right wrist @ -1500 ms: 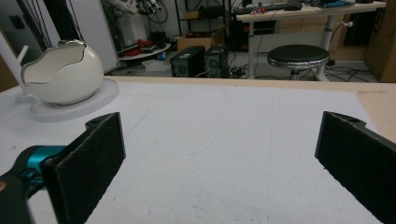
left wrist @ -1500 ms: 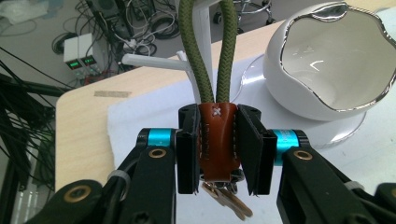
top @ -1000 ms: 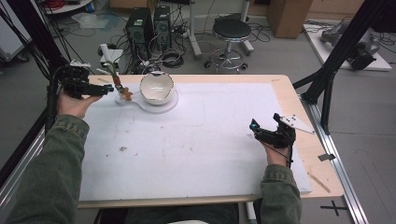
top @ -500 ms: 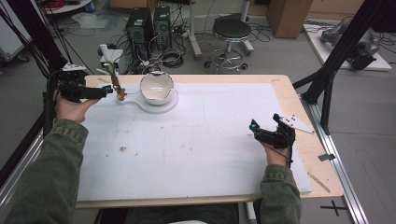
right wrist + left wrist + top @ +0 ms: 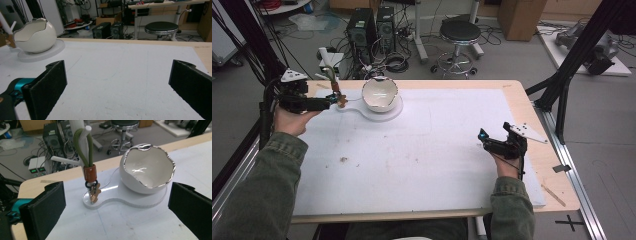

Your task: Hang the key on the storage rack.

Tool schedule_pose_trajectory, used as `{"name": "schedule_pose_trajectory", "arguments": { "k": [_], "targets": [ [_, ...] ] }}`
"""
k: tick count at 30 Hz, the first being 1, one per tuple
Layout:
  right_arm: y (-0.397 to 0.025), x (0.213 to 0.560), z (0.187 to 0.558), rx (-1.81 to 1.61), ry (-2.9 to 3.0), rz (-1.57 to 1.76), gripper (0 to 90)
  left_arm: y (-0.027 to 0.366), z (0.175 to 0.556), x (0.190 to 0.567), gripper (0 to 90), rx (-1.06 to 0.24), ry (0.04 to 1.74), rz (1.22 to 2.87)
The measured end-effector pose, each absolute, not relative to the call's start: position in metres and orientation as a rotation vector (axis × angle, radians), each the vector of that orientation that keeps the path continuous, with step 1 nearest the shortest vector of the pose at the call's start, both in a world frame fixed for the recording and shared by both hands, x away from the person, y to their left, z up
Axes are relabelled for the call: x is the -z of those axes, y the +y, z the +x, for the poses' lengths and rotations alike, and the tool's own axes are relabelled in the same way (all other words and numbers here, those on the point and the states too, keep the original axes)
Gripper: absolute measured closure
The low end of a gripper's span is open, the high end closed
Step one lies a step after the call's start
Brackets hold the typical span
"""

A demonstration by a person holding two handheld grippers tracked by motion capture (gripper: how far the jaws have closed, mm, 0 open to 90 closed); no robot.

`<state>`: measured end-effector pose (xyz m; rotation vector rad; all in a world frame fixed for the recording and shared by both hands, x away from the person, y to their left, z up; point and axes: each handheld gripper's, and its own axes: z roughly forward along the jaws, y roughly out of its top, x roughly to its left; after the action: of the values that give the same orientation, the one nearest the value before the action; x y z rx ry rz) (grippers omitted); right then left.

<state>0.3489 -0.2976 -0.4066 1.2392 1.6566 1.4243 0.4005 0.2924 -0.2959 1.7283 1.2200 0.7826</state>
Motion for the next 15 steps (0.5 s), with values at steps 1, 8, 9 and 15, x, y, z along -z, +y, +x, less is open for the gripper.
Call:
{"name": "schedule_pose_trajectory", "arguments": {
  "k": [1, 8, 9, 15],
  "targets": [
    [-0.298, 0.407, 0.349, -1.423, 1.657, 1.235, 0.6, 0.292, 0.398, 0.297, 1.6, -0.781, 1.219, 1.707],
    [-0.299, 0.407, 0.348, -1.423, 1.651, 1.250, 0.6, 0.298, 0.386, 0.307, 1.7, -0.752, 1.226, 1.665],
    [-0.299, 0.407, 0.348, -1.423, 1.651, 1.250, 0.6, 0.299, 0.385, 0.309, 1.7, -0.755, 1.225, 1.662],
    [-0.298, 0.407, 0.348, -1.415, 1.663, 1.245, 0.6, 0.301, 0.377, 0.320, 1.7, -0.754, 1.231, 1.644]
  ]
}}
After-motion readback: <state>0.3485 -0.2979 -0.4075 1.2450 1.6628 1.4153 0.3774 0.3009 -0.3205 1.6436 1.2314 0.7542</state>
